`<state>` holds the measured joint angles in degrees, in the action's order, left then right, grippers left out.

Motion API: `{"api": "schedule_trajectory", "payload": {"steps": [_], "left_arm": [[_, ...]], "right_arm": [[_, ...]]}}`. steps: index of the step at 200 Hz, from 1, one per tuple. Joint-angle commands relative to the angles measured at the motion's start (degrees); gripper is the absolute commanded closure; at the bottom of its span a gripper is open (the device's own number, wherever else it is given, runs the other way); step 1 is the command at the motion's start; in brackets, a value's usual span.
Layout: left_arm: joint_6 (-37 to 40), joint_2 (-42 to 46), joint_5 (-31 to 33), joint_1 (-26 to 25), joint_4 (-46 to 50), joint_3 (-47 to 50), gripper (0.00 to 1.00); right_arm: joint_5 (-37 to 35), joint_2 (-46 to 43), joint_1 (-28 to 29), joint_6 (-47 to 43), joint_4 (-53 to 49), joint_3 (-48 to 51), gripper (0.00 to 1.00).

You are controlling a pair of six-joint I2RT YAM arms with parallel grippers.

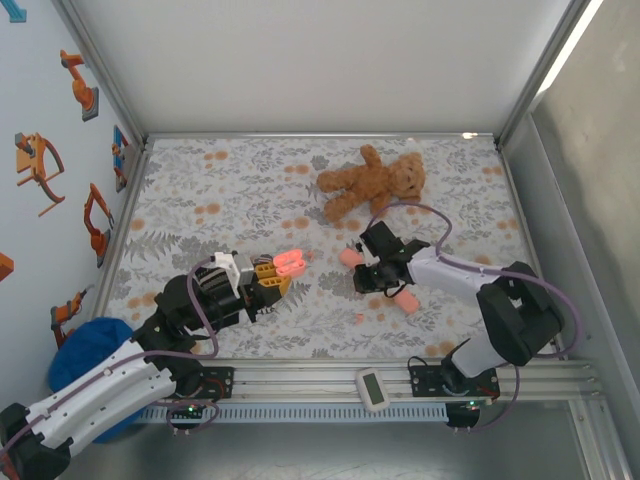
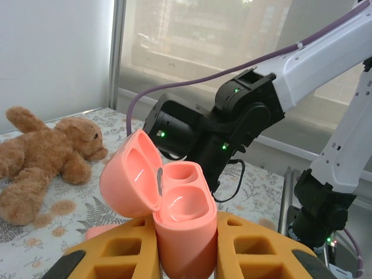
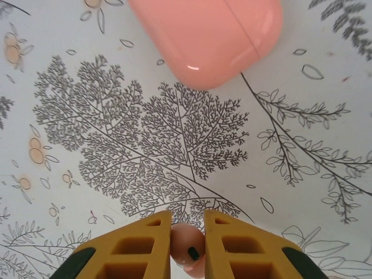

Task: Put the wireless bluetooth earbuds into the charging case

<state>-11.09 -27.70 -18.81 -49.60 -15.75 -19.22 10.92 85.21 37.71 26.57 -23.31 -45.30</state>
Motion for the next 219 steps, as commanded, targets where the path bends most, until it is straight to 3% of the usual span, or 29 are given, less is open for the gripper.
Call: {"api": "schedule_trajectory", "payload": {"steps": [1, 123, 219], "left_arm": [[-0.86, -0.41, 0.69, -0.41, -2.48, 1.03, 0.9], [-2.84, -9.74, 0.19, -0.4, -10.29, 2.49, 0.9], [-3.84, -18.86, -1.19, -0.4, -15.76, 0.63, 0.9]], "right_arm": [[-2.49, -4.05, 0.86, -1.55, -0.68, -0.92, 0.83], [-9.49, -17.95, 7.23, -6.6, -1.66, -5.41, 0.84], [-16.32, -24.64, 15.99, -10.19, -0.23, -10.4, 0.84]]}}
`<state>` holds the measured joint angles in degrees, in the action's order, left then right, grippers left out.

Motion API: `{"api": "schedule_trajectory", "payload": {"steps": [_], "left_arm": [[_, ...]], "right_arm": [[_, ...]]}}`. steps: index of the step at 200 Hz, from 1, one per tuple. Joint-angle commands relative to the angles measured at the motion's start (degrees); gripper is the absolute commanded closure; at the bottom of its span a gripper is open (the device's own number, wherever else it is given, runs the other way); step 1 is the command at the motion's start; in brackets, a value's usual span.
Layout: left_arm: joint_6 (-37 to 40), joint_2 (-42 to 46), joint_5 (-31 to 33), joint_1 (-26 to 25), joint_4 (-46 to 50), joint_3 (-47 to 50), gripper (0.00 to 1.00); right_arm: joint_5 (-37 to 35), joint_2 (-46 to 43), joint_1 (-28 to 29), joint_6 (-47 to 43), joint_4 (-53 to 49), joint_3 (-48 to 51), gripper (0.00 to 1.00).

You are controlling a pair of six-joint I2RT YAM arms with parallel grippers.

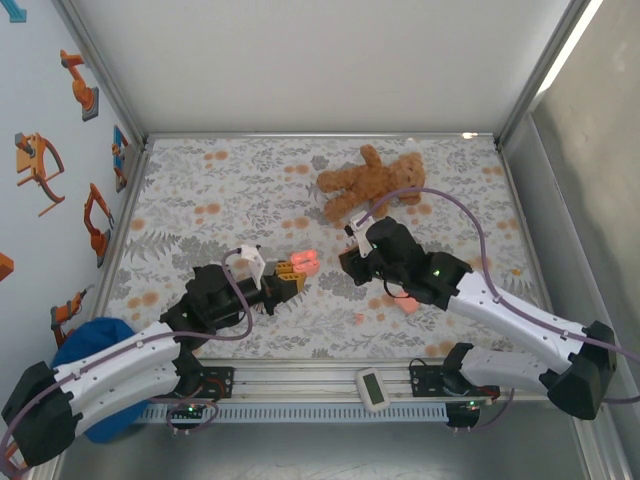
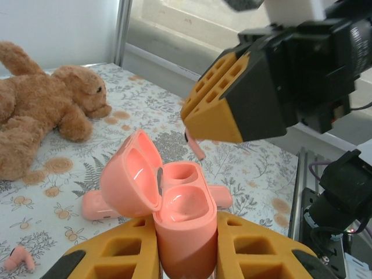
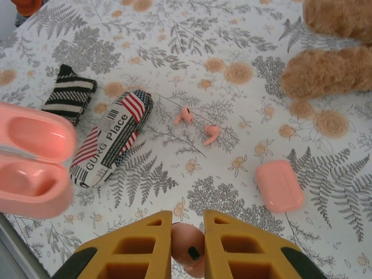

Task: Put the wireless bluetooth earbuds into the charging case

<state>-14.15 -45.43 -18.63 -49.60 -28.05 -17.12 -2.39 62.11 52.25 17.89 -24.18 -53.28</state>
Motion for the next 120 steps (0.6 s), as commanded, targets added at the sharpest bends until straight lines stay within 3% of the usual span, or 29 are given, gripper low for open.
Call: {"api": "schedule_trajectory", "payload": {"steps": [1, 120], "left_arm": [[-0.78, -1.23, -1.34, -0.4, -3.48, -1.49, 0.9], [-2.63, -5.2, -4.31, -0.41, -8.11, -2.67, 0.9]], "right_arm": [[-3.03, -1.54, 1.54, -1.53, 0.64, -2.48, 0.84], [-8.67, 3.46, 10.47, -4.65, 10.58, -6.65, 0.84]]}}
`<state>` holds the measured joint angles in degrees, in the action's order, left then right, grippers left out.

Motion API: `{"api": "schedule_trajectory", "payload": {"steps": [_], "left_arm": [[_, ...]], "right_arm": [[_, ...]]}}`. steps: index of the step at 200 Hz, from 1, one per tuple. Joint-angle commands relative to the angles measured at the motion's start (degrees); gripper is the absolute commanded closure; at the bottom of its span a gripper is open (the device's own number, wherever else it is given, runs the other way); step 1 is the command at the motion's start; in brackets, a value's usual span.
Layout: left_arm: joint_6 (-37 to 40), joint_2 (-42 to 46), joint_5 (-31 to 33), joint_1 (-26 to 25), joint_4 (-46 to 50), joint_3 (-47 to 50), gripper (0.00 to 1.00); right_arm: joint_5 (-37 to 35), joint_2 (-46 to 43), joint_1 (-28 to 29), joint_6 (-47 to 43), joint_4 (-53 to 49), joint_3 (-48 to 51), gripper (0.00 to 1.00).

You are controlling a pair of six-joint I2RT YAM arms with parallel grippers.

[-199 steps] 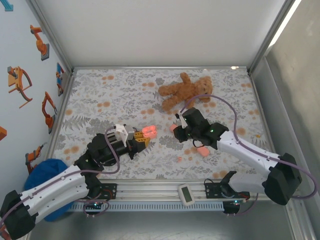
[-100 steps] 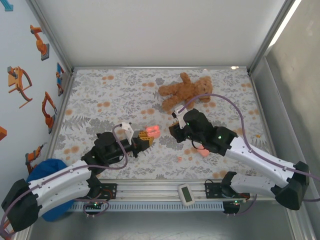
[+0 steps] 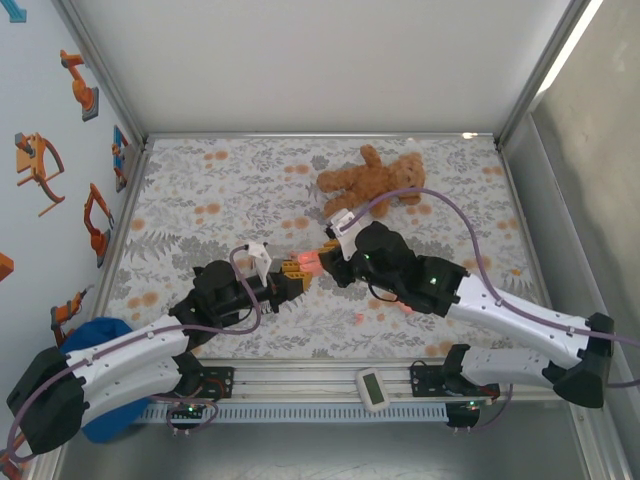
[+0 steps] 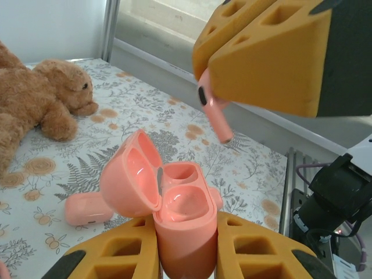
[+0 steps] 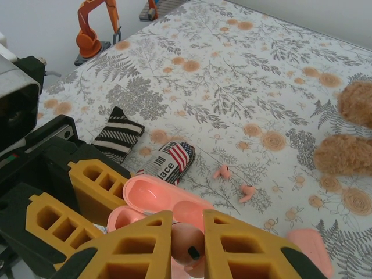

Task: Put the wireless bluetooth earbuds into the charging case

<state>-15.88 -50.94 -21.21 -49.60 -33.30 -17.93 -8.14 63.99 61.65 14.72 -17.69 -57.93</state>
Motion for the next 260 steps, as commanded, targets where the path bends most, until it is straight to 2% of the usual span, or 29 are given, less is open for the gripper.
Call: {"api": "schedule_trajectory", "payload": {"steps": [1, 80, 191, 234, 260], "left_arm": [[-0.91, 0.35, -1.73, -0.41, -2.8, -1.85, 0.9], [-1.08, 1.66, -1.48, -0.41, -2.78, -1.6, 0.9], [-1.0, 2.61, -0.86, -0.41, -2.48, -1.66, 0.9], [-0.91, 2.71, -0.78, -0.41, -2.3, -1.63, 0.9], [-1.01, 2.53, -1.13, -0.41, -2.3, -1.59, 0.9]], "right_arm": [[-2.97, 1.62, 1.13, -1.47, 4.21, -2.0, 0.84], [-2.69, 4.92, 2.85, -2.13, 6.08, -3.28, 0.84], [-2.73, 4.94, 5.06, -0.6, 2.5, -2.89, 0.83], [-4.16, 3.4, 5.06, 0.56, 1.59, -2.81, 0.77], [-4.59, 2.56, 5.06, 0.75, 1.45, -3.63, 0.67]]}}
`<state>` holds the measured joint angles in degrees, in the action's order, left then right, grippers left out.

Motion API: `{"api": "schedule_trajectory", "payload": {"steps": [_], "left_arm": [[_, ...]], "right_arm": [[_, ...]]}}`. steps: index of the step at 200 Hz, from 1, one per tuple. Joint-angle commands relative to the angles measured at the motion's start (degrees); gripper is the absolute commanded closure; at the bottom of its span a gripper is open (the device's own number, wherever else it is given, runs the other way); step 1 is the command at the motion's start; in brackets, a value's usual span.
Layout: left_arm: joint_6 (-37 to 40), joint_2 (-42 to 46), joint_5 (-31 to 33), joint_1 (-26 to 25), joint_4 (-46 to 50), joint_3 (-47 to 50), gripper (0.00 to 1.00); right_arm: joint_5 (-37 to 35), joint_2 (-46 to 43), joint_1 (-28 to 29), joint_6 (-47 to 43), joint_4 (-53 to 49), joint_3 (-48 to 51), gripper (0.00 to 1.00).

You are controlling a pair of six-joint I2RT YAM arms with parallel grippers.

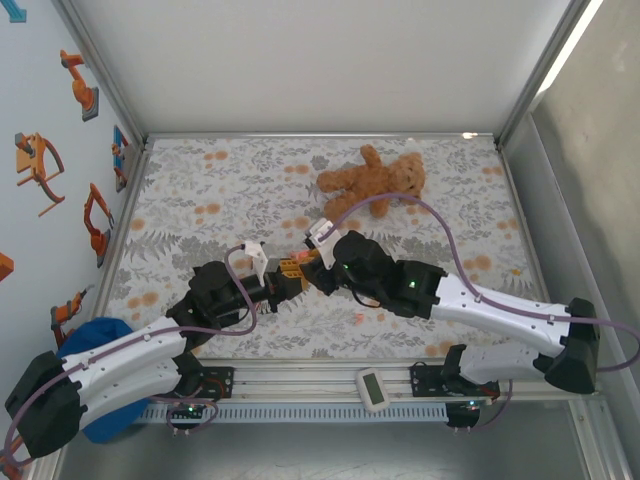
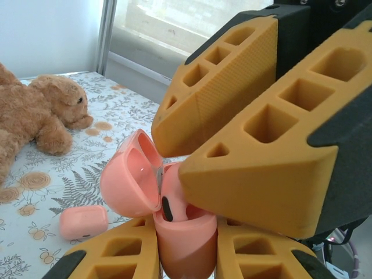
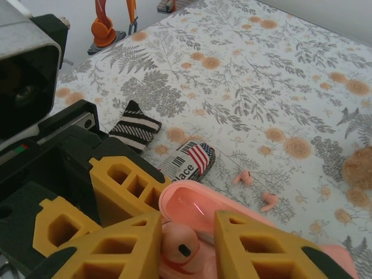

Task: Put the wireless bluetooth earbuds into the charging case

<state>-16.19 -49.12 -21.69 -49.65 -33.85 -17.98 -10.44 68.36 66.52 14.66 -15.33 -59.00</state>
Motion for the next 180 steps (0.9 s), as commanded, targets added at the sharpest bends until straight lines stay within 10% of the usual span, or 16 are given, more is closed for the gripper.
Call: {"api": "schedule_trajectory", "payload": {"steps": [1, 180], "left_arm": [[-0.74, 0.75, -0.73, -0.36, -1.75, -1.54, 0.9], [-1.38, 1.57, -0.54, -0.45, -2.36, -0.26, 0.9]], "right_arm": [[-2.26, -1.82, 0.19, 0.81, -0.92, -2.58, 0.66], [-14.45, -17.57, -0.2, 5.34, -4.71, 7.43, 0.16]]}}
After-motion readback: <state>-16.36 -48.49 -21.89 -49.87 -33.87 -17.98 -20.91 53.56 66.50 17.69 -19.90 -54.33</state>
